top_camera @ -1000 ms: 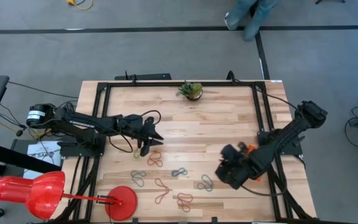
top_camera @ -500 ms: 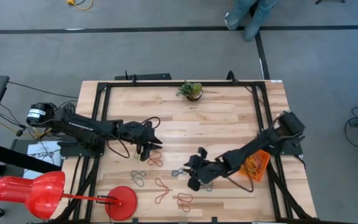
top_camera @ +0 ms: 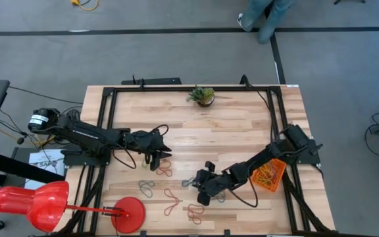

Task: Pick and place rubber bands into bin
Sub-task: Put the blue rubber band into the orange basket

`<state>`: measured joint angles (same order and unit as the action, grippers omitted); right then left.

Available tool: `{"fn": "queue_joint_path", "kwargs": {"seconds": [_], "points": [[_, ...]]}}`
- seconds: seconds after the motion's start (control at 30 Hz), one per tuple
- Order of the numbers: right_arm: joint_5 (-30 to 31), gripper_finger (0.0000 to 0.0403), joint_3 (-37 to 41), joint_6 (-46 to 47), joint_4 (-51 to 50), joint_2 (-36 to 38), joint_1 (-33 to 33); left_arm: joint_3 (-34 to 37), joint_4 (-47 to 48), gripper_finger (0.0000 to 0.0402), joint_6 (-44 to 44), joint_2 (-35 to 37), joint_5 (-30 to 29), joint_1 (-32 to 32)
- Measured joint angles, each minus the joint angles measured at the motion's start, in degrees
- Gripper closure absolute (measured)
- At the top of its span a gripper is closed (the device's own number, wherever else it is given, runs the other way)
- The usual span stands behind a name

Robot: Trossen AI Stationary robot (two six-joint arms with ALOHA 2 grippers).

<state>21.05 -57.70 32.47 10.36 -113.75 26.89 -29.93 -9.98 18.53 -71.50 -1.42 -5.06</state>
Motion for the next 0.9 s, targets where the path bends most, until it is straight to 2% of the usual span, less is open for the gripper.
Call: {"fn": "queue_joint_path", "kwargs": {"seconds": [0.23,0.67,0.77,0.9], "points": [[1.3,0.0305,0.0,0.0,-1.5,0.0,-1.2,0.0,0.0,0.0306,-0.1,0.0,0.2,0.0],[4.3,0.0308,-2.1,0.2,2.3,-6.9,-0.4,0.0,0.3,0.0306,-1.4,0.0,0.7,0.0],[5.0,0.0333,-2.2,0.9,1.9,-7.0,-0.6,0.0,0.3,0.0306,-1.4,0.0,0.6,0.0],[4.0,0.0392,-2.0,0.1,1.7,-6.0,-1.4,0.0,0.3,0.0306,-1.6,0.0,0.6,0.0]]}}
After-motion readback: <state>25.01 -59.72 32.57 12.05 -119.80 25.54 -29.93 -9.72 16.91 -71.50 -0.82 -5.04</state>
